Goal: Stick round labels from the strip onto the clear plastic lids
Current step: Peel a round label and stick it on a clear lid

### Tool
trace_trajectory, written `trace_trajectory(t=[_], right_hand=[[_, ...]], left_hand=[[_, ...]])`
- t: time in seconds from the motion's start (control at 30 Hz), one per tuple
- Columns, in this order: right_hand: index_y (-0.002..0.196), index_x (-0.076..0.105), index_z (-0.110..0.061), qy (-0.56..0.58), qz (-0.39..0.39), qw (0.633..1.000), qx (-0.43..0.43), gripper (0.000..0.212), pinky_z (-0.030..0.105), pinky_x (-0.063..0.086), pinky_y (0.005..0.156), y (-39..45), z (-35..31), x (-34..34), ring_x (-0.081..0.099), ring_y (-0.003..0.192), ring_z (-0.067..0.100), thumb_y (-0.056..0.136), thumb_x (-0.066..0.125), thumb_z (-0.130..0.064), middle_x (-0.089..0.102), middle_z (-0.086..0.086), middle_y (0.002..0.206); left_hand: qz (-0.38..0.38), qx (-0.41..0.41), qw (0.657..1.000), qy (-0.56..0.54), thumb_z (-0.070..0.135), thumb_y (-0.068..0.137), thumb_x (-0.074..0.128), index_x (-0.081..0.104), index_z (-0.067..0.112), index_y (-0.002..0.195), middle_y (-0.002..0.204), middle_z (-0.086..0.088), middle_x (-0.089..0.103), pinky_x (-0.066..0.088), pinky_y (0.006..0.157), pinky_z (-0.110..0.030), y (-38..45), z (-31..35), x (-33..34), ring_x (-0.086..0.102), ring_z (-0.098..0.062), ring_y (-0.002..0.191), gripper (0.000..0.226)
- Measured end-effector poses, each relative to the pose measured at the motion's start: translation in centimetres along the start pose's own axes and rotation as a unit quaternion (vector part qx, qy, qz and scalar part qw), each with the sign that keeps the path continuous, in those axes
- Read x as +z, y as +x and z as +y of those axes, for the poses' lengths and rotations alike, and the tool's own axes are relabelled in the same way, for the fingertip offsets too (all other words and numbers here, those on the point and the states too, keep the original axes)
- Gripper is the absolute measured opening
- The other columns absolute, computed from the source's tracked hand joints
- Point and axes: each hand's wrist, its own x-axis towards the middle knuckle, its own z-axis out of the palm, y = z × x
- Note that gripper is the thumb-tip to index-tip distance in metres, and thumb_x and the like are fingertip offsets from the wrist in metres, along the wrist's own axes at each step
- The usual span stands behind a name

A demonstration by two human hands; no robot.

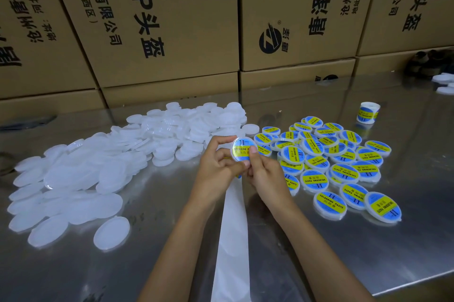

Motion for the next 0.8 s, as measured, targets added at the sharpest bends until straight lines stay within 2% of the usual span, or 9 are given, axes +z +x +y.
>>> trace_trajectory(t=[0.07, 0.17, 0.3, 0.4, 0.5, 0.63, 0.8], right_hand=[[0.044, 0.054, -0.032, 0.026, -0.016, 1.0, 0.002, 0.063, 0.018, 0.031, 0.051, -0.1, -0.3, 0.1, 0.042, 0.046, 0.001, 0.106, 0.042, -0.033, 0.046, -0.013, 0.045], [0.048, 0.049, -0.027, 0.046, -0.028, 0.999, -0.002, 0.055, 0.014, 0.03, 0.047, -0.3, -0.7, 0.2, 0.04, 0.045, 0.002, 0.103, 0.05, -0.033, 0.042, -0.013, 0.046], [0.06, 0.046, -0.018, 0.012, -0.043, 0.998, 0.032, 0.047, 0.014, 0.028, 0.046, -0.3, -0.6, 0.2, 0.036, 0.043, 0.002, 0.103, 0.049, -0.036, 0.04, -0.013, 0.044], [0.063, 0.045, -0.016, 0.025, 0.004, 0.995, 0.093, 0.047, 0.018, 0.026, 0.045, 0.0, -0.4, -0.2, 0.034, 0.043, 0.005, 0.103, 0.045, -0.04, 0.039, -0.012, 0.044], [0.069, 0.049, -0.014, 0.103, 0.076, 0.98, 0.151, 0.043, 0.021, 0.026, 0.039, 0.6, -0.2, -0.9, 0.032, 0.04, 0.01, 0.104, 0.044, -0.039, 0.041, -0.005, 0.047], [0.077, 0.052, -0.013, 0.201, 0.121, 0.955, 0.181, 0.036, 0.021, 0.031, 0.038, 1.1, -0.1, -1.8, 0.036, 0.037, 0.009, 0.106, 0.042, -0.031, 0.045, -0.002, 0.05], [0.09, 0.055, -0.009, 0.289, 0.144, 0.926, 0.196, 0.02, 0.023, 0.038, 0.041, 1.4, -0.2, -2.3, 0.042, 0.041, 0.01, 0.104, 0.043, -0.018, 0.048, 0.001, 0.054]], left_hand=[[0.032, 0.002, 0.999, -0.021, -0.005, 0.083, 0.075, 0.061, 0.016, 0.117, 0.089, -0.016, 0.073, 0.058, 0.071, -0.037, 0.0, 0.2, -0.1, 0.069, -0.023, 0.07, 0.042], [0.064, -0.001, 0.997, -0.045, 0.0, 0.086, 0.074, 0.065, 0.013, 0.112, 0.085, -0.013, 0.076, 0.058, 0.062, -0.029, 0.1, 0.3, -0.5, 0.068, -0.023, 0.059, 0.03], [0.086, -0.001, 0.996, -0.034, 0.015, 0.097, 0.065, 0.073, 0.014, 0.109, 0.089, -0.007, 0.078, 0.061, 0.063, -0.028, 0.3, 0.3, -0.7, 0.074, -0.024, 0.066, 0.014], [0.077, 0.001, 0.997, -0.019, 0.012, 0.101, 0.058, 0.069, 0.02, 0.12, 0.092, -0.001, 0.078, 0.06, 0.064, -0.025, 0.5, 0.1, -0.5, 0.073, -0.014, 0.075, 0.024], [0.081, 0.012, 0.997, 0.005, 0.005, 0.1, 0.055, 0.063, 0.022, 0.129, 0.088, 0.006, 0.078, 0.059, 0.064, -0.025, 0.5, -0.1, -0.3, 0.069, -0.01, 0.071, 0.034], [0.14, 0.014, 0.99, 0.026, -0.006, 0.096, 0.046, 0.07, 0.012, 0.111, 0.078, 0.005, 0.076, 0.053, 0.052, -0.019, 0.7, -0.4, -0.8, 0.07, -0.006, 0.064, 0.034], [0.213, -0.01, 0.976, 0.043, -0.009, 0.09, 0.046, 0.07, 0.014, 0.093, 0.082, -0.007, 0.071, 0.047, 0.046, -0.017, 1.0, -0.9, -1.8, 0.06, 0.001, 0.052, 0.033]])
